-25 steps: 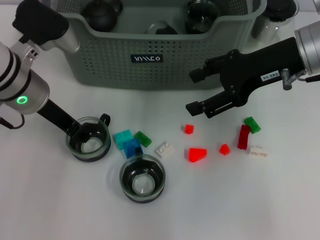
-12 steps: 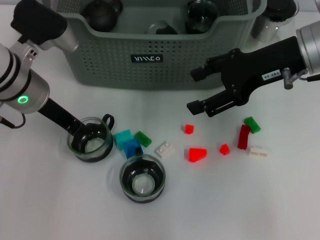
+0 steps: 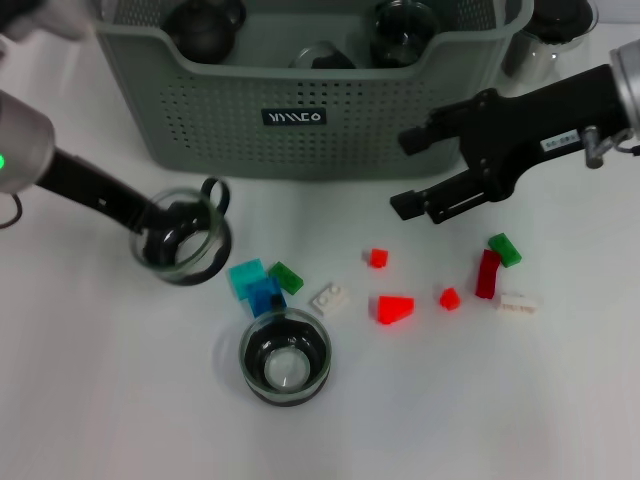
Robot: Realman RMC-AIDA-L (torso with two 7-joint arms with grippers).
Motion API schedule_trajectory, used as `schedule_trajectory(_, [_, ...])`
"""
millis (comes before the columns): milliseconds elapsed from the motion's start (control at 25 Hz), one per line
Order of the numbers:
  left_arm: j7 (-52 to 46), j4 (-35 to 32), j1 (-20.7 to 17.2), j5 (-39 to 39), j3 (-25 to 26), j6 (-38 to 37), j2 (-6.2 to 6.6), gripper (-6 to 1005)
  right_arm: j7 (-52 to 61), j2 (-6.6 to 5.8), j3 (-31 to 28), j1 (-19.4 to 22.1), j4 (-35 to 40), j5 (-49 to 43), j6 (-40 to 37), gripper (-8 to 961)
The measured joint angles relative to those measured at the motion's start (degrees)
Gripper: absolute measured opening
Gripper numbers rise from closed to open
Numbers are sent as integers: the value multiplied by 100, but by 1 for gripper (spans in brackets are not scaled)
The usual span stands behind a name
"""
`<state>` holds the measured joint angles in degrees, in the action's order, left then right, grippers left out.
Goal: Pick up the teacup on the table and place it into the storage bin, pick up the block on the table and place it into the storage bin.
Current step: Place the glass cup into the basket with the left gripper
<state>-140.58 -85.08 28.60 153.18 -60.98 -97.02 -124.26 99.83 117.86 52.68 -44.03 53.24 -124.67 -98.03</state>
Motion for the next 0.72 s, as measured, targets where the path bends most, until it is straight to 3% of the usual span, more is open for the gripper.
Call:
schedule_trajectory(200, [244, -285, 59, -1832, 1106, -755, 31, 32, 217, -204, 47, -10, -23, -137, -151, 915])
schedule_trajectory(360, [252, -322, 261, -2808, 1286, -826, 92, 31, 517, -413, 53, -37, -18, -288, -495, 915])
schedule_trajectory(520, [217, -260, 741, -2948, 1294, -462, 202, 31, 720, -590, 17, -44, 15, -377, -794, 914])
schedule_trajectory(720, [-97, 383, 1646, -2227, 1199, 377, 508, 31, 950, -753, 6, -45, -8, -389, -881, 914])
